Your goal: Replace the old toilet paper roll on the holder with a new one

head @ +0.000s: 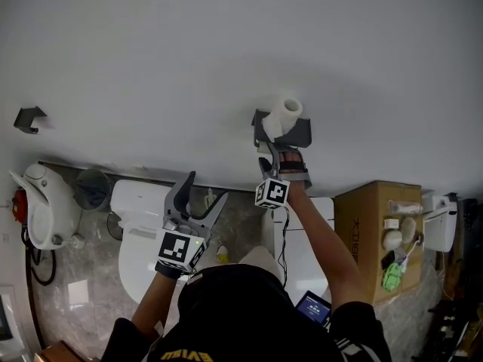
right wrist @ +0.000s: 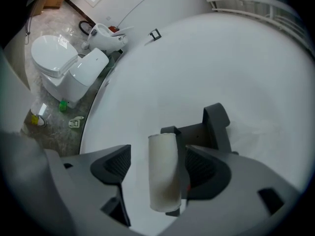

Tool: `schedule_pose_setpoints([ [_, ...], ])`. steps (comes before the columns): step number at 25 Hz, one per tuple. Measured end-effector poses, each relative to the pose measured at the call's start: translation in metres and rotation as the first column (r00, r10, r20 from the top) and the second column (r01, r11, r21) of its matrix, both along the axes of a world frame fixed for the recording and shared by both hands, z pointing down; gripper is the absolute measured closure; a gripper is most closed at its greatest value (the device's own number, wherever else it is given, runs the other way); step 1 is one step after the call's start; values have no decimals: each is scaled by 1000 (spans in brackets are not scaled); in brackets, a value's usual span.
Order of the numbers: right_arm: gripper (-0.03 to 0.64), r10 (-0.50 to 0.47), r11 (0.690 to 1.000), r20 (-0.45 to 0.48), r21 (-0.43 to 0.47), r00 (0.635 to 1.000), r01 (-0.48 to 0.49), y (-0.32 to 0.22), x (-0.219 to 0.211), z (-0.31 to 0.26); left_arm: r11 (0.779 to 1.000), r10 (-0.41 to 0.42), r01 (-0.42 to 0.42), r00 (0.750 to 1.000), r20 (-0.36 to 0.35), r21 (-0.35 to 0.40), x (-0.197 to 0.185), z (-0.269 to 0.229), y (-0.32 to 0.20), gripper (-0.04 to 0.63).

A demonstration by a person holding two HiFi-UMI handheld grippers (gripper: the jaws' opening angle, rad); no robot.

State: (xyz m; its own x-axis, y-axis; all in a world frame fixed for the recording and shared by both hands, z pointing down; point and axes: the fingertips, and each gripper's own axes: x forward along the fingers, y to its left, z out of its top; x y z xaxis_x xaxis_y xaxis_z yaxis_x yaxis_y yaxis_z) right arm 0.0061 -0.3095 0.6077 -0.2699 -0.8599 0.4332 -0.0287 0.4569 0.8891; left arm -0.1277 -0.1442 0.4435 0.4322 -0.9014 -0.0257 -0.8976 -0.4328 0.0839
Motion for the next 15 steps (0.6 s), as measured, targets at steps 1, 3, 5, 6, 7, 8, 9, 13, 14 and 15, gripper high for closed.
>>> schedule_pose_setpoints([
  [1,275,-3,1000,-5,5,1000,3,0,0,0,1000,2,-2,1000,-3,1,1,-1,-1,250],
  [3,300,-4,1000,-5,13,1000,4,-2,-1,-2,1000,7,-7,1000,-14,11,5,-6,-4,250],
  [5,319,-2,1000,3,16,1000,2,-3,-1,-4,1000,16,-16,1000,-17,17,9,-9,-5,250],
  [6,329,-2,1000,7,17,1000,2,-3,0,-4,1000,19,-18,1000,-19,19,11,-9,-6,250],
  [7,343,-2,1000,11,18,1000,1,-3,0,-5,1000,21,-20,1000,-20,18,13,-9,-6,250],
  [8,352,-2,1000,13,19,1000,1,-3,-1,-5,1000,24,-24,1000,-19,15,14,-8,-6,250],
  [9,360,-2,1000,13,19,1000,2,-3,-1,-5,1000,28,-28,999,-16,12,15,-7,-6,250],
  [13,403,4,999,14,34,1000,-4,-4,-2,-6,998,50,-50,999,-4,26,22,-10,-6,250],
  [14,416,4,999,13,40,1000,-4,-3,-2,-7,998,54,-54,999,0,26,24,-11,-5,250],
  [15,422,0,999,12,44,1000,0,-3,-2,-8,998,57,-57,998,5,24,24,-11,-5,250],
])
